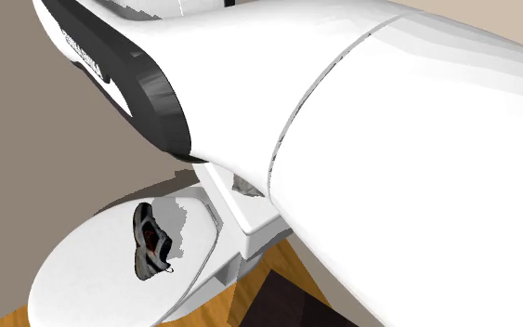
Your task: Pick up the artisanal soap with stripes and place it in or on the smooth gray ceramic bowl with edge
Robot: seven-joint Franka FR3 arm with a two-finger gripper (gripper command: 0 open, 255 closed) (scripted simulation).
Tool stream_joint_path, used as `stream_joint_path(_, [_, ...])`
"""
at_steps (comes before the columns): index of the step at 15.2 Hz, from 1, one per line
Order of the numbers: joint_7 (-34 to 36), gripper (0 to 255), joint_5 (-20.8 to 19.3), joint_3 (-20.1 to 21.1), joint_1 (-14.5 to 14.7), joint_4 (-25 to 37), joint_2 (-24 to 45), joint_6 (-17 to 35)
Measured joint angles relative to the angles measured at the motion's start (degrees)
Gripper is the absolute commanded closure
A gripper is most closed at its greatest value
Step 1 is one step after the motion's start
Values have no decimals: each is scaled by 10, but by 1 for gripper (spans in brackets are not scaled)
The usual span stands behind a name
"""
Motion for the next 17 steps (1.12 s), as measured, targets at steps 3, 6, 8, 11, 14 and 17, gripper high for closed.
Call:
stream_joint_path(3, [0, 0, 0, 0, 0, 0, 0, 0])
stream_joint_path(6, [0, 0, 0, 0, 0, 0, 0, 0])
stream_joint_path(8, [-3, 0, 6, 3, -3, 15, -8, -20])
stream_joint_path(11, [-5, 0, 9, 5, -1, 53, -11, -60])
stream_joint_path(14, [-5, 0, 5, 3, 3, 67, -6, -70])
stream_joint_path(17, [-5, 0, 5, 3, 3, 69, -5, -71])
